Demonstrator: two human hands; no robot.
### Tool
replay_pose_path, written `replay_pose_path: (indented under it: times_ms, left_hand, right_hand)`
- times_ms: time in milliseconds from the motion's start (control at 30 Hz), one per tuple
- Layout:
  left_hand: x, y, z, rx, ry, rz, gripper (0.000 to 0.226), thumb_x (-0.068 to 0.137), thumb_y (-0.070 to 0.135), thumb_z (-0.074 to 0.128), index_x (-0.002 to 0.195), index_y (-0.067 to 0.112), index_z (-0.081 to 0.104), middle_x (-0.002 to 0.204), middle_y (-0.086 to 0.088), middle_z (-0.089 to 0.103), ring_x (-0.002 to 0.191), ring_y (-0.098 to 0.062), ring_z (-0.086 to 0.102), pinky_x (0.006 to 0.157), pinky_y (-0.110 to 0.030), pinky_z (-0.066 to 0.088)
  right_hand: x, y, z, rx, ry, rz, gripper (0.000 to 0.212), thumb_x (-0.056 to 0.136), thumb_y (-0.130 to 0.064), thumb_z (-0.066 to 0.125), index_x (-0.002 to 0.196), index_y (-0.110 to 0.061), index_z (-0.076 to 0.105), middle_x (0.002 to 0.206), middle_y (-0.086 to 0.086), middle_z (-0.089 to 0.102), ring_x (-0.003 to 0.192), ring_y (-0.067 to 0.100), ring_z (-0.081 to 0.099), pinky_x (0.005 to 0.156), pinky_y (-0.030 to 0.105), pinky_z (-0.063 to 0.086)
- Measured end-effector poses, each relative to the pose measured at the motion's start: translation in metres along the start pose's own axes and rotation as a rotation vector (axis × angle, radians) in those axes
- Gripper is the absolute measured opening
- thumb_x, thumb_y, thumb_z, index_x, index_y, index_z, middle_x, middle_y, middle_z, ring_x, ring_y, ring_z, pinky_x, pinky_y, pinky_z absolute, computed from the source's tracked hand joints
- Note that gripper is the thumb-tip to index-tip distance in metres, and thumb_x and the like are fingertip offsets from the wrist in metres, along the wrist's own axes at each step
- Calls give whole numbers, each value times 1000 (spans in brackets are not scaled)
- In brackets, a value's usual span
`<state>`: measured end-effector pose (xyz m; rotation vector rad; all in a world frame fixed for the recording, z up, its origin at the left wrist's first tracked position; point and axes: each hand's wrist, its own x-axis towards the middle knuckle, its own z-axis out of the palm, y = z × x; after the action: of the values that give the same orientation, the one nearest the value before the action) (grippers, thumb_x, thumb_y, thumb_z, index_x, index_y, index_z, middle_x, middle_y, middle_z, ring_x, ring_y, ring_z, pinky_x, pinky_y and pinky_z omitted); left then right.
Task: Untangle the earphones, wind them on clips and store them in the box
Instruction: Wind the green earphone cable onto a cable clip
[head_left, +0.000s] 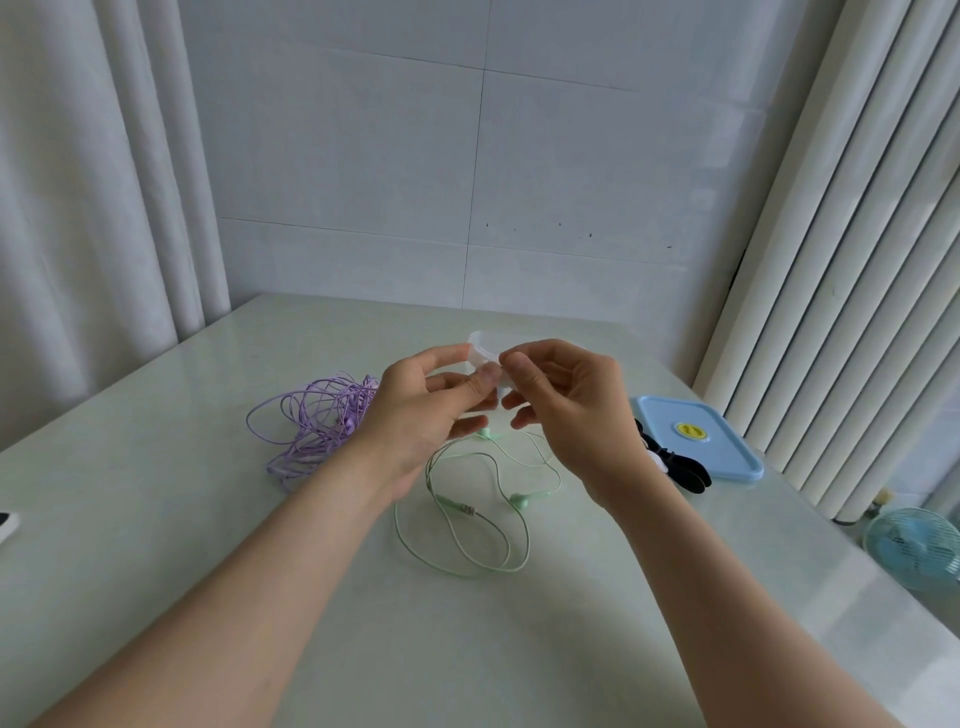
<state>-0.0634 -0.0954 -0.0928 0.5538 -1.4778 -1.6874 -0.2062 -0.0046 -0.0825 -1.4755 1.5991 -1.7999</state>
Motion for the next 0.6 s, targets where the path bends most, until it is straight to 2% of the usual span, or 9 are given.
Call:
replay_pose_path:
  times_ms: [100,200,267,367,433,533,600]
  left_hand:
    - [-2,0,1,20,-116,-32,53,79,30,82,128,16,69,105,-16,76,96,-24,76,89,-39,61]
    - [-4,1,5,-17,-107,-7,50,77,21,85,124,12,69,114,-20,75,93,-29,76,88,-40,63]
    - [-5,1,6,13,-63,60,45,75,19,89,114,8,70,114,-16,76,95,-28,77,89,-41,63]
    - [-5,1,5,139,-32,172,43,69,21,92,102,7,68,110,-1,79,98,-24,78,88,-39,63]
    - [-4,2,2,242,-26,242,44,67,18,95,97,4,66,109,2,79,96,-22,79,86,-40,64]
    - [-4,1,3,365,-27,341,46,60,19,98,85,7,61,102,1,80,93,-17,79,83,-35,64]
    - [-5,0,5,395,-31,375,52,55,26,98,83,6,59,98,3,80,93,-15,79,84,-34,63]
  right_hand:
    - [2,2,-1,47,70,24,14,102,-17,68,101,-6,76,82,11,76,65,19,63,62,34,53]
    - [4,0,-4,110,112,65,13,100,-17,71,104,-5,73,79,11,75,59,20,57,61,33,50]
    - [3,-2,-5,165,123,127,21,97,-19,75,113,-7,69,83,15,76,60,20,60,64,32,53]
    - [3,-2,-7,330,142,274,45,89,-18,83,126,-9,59,98,23,76,69,21,69,67,30,57]
    - [3,-1,-8,396,144,341,52,85,-17,87,126,-4,58,96,21,74,70,22,69,67,29,58]
    - [2,1,-10,352,90,338,40,85,-19,86,114,5,71,92,15,78,75,27,72,77,36,61]
    - [0,2,-10,310,54,318,27,91,-21,81,104,2,78,97,20,79,89,37,77,87,43,63]
